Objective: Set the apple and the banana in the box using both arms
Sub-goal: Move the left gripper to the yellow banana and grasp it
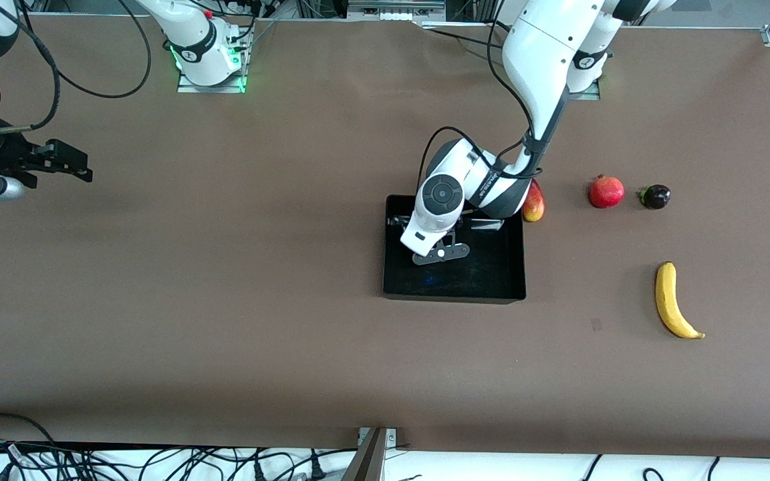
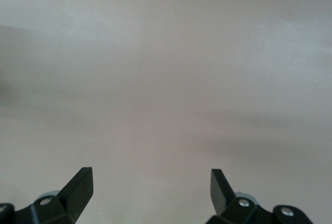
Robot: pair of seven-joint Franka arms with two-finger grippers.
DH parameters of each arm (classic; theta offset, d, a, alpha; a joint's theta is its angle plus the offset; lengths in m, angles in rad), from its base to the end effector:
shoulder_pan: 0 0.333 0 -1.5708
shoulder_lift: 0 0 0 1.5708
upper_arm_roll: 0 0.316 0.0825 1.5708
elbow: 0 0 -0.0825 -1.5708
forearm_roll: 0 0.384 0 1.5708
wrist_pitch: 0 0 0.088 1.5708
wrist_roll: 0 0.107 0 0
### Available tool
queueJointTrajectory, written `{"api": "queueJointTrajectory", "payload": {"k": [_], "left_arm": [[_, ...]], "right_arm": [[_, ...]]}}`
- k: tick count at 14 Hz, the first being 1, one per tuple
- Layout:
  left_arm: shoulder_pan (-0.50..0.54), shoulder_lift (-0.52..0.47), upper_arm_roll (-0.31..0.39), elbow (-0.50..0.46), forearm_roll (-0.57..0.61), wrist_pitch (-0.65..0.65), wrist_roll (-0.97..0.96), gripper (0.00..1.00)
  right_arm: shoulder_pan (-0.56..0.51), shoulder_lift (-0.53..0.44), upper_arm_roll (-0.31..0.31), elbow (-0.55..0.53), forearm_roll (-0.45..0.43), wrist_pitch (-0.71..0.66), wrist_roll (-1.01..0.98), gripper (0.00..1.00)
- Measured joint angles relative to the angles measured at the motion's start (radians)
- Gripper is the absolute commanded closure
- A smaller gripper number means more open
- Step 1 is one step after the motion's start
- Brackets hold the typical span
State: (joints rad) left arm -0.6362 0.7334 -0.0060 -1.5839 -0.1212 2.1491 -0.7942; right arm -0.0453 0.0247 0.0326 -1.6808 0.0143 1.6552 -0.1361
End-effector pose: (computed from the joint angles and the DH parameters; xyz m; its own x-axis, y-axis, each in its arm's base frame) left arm 0.5416 -0.4108 0.1924 0.9559 0.2273 -0.1857 0.2205 -0.9737 -0.0567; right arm 0.5644 -0.0059 0.5658 0.9914 0.1219 -0.0478 0.1210 -0.9924 -0.0217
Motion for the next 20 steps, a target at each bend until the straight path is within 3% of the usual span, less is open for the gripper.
{"api": "queueJointTrajectory", "payload": {"k": [4, 7, 11, 16, 20], "left_arm": [[0.068, -0.084, 0.011, 0.141, 0.0, -0.29, 0.004, 0.0], [0.175, -0.158, 0.017, 0.17, 0.0, -0.387, 0.09, 0.0], [0.367, -0.196, 0.065, 0.17, 0.003, -0.481, 0.389, 0.0], [0.555, -0.185, 0.109, 0.16, 0.091, -0.467, 0.73, 0.0], [0.619, -0.115, 0.167, 0.142, 0.098, -0.288, 0.899, 0.0]], "right_arm": [[-0.008, -0.033, -0.001, 0.011, -0.009, 0.022, 0.0, 0.0], [-0.015, -0.038, -0.035, 0.03, -0.01, 0.021, -0.001, 0.0], [-0.007, -0.038, -0.045, 0.058, -0.01, -0.039, -0.002, 0.0], [-0.005, -0.028, -0.046, 0.061, -0.01, -0.05, -0.002, 0.0], [-0.005, -0.027, -0.046, 0.061, -0.01, -0.058, -0.002, 0.0]]}}
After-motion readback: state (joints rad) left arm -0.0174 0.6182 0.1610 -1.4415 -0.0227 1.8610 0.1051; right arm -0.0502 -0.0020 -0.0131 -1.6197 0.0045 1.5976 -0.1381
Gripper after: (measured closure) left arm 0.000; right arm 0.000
